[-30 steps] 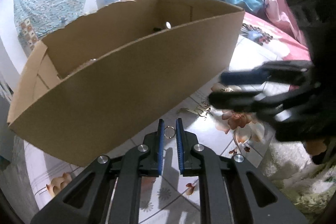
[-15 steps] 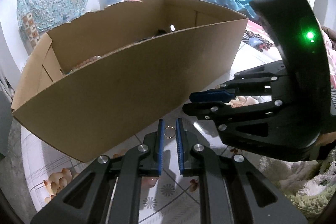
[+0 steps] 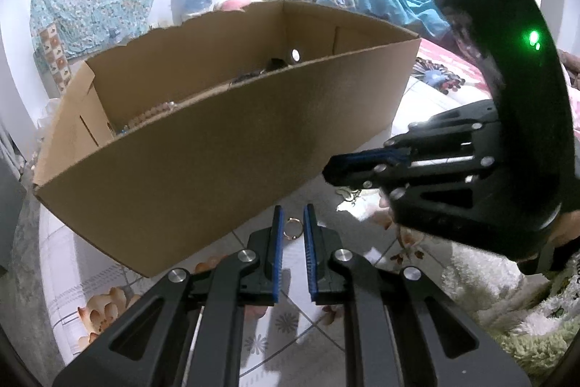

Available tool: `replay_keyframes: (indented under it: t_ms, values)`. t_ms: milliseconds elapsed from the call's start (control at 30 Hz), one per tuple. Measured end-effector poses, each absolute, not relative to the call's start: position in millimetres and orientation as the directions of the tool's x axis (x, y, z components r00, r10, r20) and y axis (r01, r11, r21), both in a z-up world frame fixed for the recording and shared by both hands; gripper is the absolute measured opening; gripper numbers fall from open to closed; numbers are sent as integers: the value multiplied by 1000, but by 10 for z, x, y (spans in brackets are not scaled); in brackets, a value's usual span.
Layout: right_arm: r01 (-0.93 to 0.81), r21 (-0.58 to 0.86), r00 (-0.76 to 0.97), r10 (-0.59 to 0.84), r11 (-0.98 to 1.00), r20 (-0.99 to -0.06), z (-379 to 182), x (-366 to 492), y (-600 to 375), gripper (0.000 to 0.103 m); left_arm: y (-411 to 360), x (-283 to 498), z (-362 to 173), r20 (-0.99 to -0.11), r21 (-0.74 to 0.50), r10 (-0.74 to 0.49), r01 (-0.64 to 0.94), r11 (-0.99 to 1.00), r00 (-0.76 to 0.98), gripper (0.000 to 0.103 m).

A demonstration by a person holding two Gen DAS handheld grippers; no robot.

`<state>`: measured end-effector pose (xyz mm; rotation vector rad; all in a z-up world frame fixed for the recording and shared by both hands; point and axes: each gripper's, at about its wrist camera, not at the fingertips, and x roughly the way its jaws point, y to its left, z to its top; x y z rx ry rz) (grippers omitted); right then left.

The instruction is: Organize jewelry

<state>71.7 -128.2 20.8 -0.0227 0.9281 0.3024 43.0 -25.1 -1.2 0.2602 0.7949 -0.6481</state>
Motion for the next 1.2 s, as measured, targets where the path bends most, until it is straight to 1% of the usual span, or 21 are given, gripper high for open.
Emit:
replay_keyframes:
  t_ms: [167, 267, 300, 433, 467, 567, 667, 833, 933, 967, 1033, 1067, 1100, 1167, 1200]
  values:
    - [-247, 214, 590, 322, 945, -740, 427, 622, -1510, 2, -226, 333, 124, -704, -3, -455, 638, 770, 545, 10]
    - [-254, 280, 620, 378, 926, -687, 616, 612, -1578, 2, -173, 301, 301, -674, -21, -491, 650, 759, 552, 10]
    - [-257, 292, 634, 389, 921, -668, 694, 603, -1590, 2, -148, 314, 392, -656, -35, -512, 655, 755, 554, 10]
    - [-273, 340, 688, 430, 900, -585, 1021, 697, -1588, 2, -114, 295, 704, -582, -25, -564, 681, 732, 585, 10]
    - [-275, 351, 695, 437, 895, -571, 1077, 731, -1610, 2, -112, 319, 801, -558, -27, -583, 689, 724, 591, 10]
    - [-269, 390, 709, 455, 881, -539, 1204, 873, -1735, 2, -147, 474, 960, -528, -38, -597, 685, 728, 604, 10]
    - [-242, 391, 714, 436, 888, -549, 1213, 1055, -1826, 2, -265, 724, 978, -547, -60, -581, 665, 745, 602, 10]
    - [-181, 356, 696, 375, 917, -612, 1034, 1381, -1967, 2, -526, 1170, 791, -634, -125, -558, 640, 758, 536, 10]
    - [-162, 359, 681, 368, 919, -634, 941, 1509, -2051, 4, -667, 1410, 664, -670, -169, -559, 632, 756, 489, 11]
    - [-152, 361, 677, 363, 920, -640, 893, 1577, -2078, 7, -718, 1473, 634, -685, -160, -541, 624, 765, 488, 11]
    - [-138, 343, 675, 342, 929, -654, 823, 1687, -2117, 8, -780, 1554, 597, -701, -145, -516, 611, 778, 491, 11]
    - [-134, 336, 679, 333, 932, -654, 818, 1701, -2138, 14, -798, 1598, 581, -707, -147, -508, 600, 786, 492, 11]
    - [-127, 329, 686, 322, 936, -653, 814, 1718, -2164, 17, -798, 1622, 567, -711, -147, -501, 592, 793, 494, 13]
    - [-119, 342, 700, 323, 932, -637, 839, 1697, -2243, 20, -778, 1646, 555, -711, -149, -493, 579, 802, 501, 22]
    - [-117, 348, 707, 324, 930, -629, 857, 1671, -2276, 21, -765, 1648, 555, -709, -151, -494, 575, 804, 504, 22]
